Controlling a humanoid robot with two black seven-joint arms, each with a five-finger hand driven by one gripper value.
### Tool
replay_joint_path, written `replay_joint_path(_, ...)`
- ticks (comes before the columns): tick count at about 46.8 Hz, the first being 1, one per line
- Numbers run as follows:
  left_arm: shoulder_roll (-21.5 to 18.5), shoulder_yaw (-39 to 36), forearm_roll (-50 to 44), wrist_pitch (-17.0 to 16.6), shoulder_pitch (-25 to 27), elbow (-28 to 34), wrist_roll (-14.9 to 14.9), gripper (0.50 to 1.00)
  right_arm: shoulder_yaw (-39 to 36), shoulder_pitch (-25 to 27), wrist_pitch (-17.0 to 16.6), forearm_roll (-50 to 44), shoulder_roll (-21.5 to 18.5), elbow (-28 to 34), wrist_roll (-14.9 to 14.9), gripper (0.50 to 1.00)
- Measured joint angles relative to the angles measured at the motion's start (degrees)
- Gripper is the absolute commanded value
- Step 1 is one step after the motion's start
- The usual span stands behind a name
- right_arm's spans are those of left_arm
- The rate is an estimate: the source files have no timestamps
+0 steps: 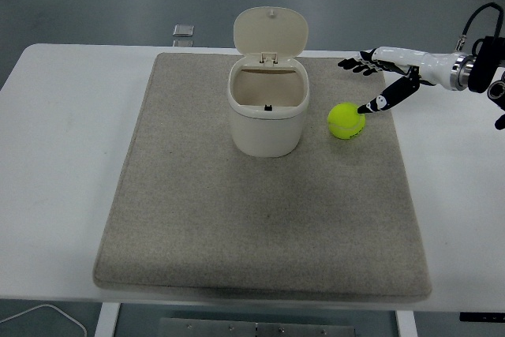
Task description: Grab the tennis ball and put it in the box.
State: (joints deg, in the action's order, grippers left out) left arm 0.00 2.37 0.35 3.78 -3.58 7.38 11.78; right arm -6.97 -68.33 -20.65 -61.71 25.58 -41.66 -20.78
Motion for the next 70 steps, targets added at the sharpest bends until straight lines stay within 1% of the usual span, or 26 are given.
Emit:
replay_joint_path(8,0.0,0.0,0.0,0.0,0.0,0.0,0.0,0.992,2.0,-0.7,-0.1,-3.3,-0.1,-0.4,-1.9,0.93)
replay_joint_path(13,0.0,0.0,0.0,0.0,0.0,0.0,0.0,0.992,2.2,-0.7,0.3,-4.3,-0.4,-0.3,-2.1,0.93)
replay_joint_path(18,0.0,0.0,0.0,0.0,0.0,0.0,0.0,0.992,2.8,-0.3,0.7,-6.8,-1.6,-0.4,-2.1,0.93)
replay_joint_path(25,0.0,0.0,0.0,0.0,0.0,0.0,0.0,0.992,5.1,-0.2,4.1,-8.2,-3.0,0.1,-2.1,0.93)
replay_joint_path(31,0.0,0.0,0.0,0.0,0.0,0.0,0.0,0.992,6.1,0.2,5.3,-8.3,-3.9,0.4,-2.1,0.93)
replay_joint_path(50,0.0,0.0,0.0,0.0,0.0,0.0,0.0,0.992,6.3,0.5,5.6,-8.4,-4.2,0.5,-2.1,0.924)
replay_joint_path(55,0.0,0.0,0.0,0.0,0.0,0.0,0.0,0.992,6.3,0.6,5.6,-8.4,-4.2,0.6,-2.0,0.901)
replay_joint_path(61,0.0,0.0,0.0,0.0,0.0,0.0,0.0,0.992,6.3,0.7,5.8,-8.4,-4.3,0.7,-1.8,0.809)
replay_joint_path(62,0.0,0.0,0.0,0.0,0.0,0.0,0.0,0.992,6.3,0.7,5.9,-8.4,-4.4,0.8,-1.7,0.799)
replay_joint_path(65,0.0,0.0,0.0,0.0,0.0,0.0,0.0,0.992,6.3,0.7,6.6,-8.5,-4.8,1.0,-1.5,0.791)
replay_joint_path(70,0.0,0.0,0.0,0.0,0.0,0.0,0.0,0.99,6.9,1.2,7.1,-9.3,-5.0,1.4,-1.5,0.709)
